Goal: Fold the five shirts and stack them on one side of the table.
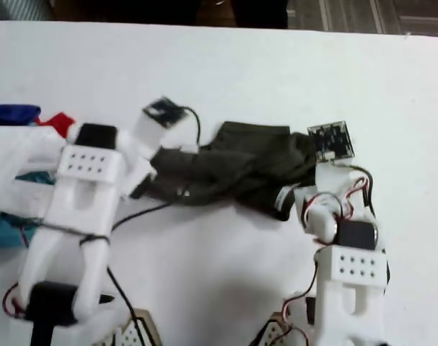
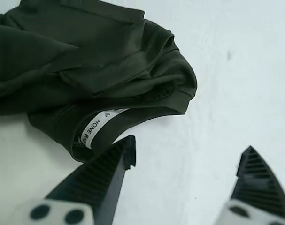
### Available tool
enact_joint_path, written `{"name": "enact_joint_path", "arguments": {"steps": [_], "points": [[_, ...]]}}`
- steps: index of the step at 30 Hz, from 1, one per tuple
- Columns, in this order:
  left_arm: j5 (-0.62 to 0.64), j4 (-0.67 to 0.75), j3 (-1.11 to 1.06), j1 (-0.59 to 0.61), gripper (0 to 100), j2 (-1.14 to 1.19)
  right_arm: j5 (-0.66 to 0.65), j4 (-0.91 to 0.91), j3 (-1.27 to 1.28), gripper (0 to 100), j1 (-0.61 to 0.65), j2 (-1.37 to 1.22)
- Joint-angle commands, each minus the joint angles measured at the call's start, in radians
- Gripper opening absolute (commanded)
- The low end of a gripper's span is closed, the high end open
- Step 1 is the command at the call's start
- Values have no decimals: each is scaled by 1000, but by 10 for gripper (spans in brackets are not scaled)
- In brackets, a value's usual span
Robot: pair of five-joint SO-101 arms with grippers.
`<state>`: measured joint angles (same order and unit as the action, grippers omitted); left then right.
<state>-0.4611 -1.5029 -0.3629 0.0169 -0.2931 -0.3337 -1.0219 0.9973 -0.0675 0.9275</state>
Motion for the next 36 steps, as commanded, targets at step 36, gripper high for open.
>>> {"name": "enact_joint_path", "arguments": {"steps": [36], "points": [[-361,51,-449,463,25,-83,166,-306,-1560,344,337,-1458]]}}
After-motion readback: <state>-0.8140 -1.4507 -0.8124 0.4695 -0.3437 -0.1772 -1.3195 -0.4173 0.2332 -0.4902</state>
